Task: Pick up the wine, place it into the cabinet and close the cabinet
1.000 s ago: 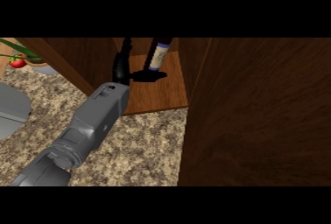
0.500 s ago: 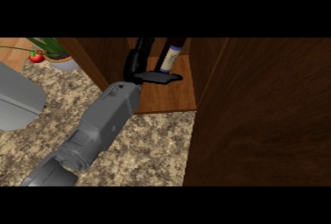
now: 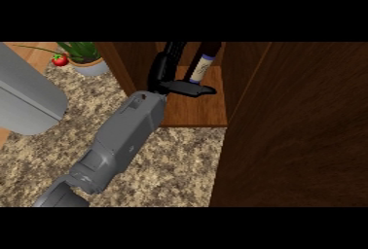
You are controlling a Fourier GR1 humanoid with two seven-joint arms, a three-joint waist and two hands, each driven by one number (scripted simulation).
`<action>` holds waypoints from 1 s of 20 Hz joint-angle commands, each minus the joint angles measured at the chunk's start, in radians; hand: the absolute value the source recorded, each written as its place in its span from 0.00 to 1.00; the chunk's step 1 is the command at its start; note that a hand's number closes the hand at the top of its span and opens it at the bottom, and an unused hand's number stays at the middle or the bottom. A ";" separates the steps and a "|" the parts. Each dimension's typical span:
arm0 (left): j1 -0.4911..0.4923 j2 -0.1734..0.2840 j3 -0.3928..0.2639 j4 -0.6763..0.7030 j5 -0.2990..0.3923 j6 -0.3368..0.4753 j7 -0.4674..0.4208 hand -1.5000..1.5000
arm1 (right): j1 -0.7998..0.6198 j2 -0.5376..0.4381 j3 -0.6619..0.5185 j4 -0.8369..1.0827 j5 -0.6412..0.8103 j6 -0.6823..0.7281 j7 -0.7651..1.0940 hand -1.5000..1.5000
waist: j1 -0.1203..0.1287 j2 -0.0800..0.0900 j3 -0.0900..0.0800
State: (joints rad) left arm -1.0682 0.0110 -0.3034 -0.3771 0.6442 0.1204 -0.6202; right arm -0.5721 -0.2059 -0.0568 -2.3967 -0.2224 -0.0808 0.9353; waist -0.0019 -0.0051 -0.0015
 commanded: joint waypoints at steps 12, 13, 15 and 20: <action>0.315 -0.011 -0.277 -0.787 -0.072 0.367 0.320 0.00 | 0.012 -0.007 0.041 -0.051 0.035 -0.032 0.017 0.00 | 0.018 -0.008 0.001; 0.399 -0.011 -0.290 -0.846 -0.088 0.356 0.311 0.00 | -0.018 -0.035 -0.009 -0.075 -0.001 -0.045 0.069 0.00 | 0.025 -0.012 0.001; 0.434 -0.010 -0.385 -0.929 -0.081 0.467 0.314 0.00 | 0.036 -0.025 0.002 -0.088 -0.017 -0.016 0.025 0.00 | 0.008 -0.007 0.002; 0.556 -0.010 -0.401 -1.087 -0.120 0.527 0.311 0.00 | -0.030 -0.023 0.019 -0.036 0.005 -0.045 0.029 0.00 | 0.010 -0.001 0.001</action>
State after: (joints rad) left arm -0.6145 0.0231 -0.6625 -1.3100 0.5514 0.5993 -0.3098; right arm -0.6124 -0.2288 -0.0254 -2.4003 -0.1948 -0.1208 0.9517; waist 0.0104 -0.0064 0.0009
